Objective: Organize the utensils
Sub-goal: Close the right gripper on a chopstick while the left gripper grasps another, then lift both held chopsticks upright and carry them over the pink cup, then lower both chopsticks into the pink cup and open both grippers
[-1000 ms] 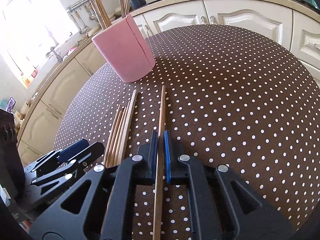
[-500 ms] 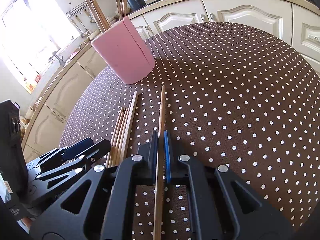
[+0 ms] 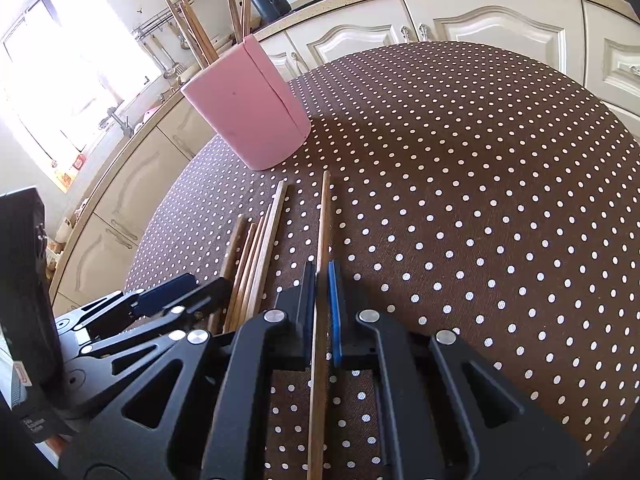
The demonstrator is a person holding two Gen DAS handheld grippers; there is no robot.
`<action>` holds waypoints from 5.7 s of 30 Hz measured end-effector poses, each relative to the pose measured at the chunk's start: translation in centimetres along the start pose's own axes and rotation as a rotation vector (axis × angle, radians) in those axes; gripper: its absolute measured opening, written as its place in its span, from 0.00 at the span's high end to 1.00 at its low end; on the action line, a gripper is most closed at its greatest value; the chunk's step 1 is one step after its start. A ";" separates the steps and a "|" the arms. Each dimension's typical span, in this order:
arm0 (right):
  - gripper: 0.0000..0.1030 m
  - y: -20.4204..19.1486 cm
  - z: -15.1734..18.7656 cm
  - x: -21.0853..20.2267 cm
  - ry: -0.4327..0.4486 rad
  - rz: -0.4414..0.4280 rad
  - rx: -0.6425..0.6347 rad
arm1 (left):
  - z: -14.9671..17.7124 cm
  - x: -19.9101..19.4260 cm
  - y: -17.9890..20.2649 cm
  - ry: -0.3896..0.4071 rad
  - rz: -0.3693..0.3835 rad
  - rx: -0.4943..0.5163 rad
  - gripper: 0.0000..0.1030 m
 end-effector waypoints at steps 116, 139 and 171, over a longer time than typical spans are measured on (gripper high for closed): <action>0.94 -9.1 -17.1 -17.4 0.667 0.011 -0.177 | -16.9 -20.2 1.5 0.603 0.032 0.057 0.95; 0.94 -11.0 -23.1 -11.9 0.618 0.032 -0.165 | -22.9 -15.9 -1.1 0.528 -0.002 0.002 0.94; 0.25 -5.8 -17.7 -1.0 0.292 0.107 -0.128 | -17.5 -5.3 -5.0 0.285 -0.022 -0.071 0.69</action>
Point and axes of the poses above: each gripper's, at about its wrist camera, not at the fingertips, and x roughly the way its jaws point, y to its right, z to its underside, the point moved 7 cm from there along x, roughly the way its jaws point, and after that the axes turned 12 degrees about z, right-handed, at the moved point
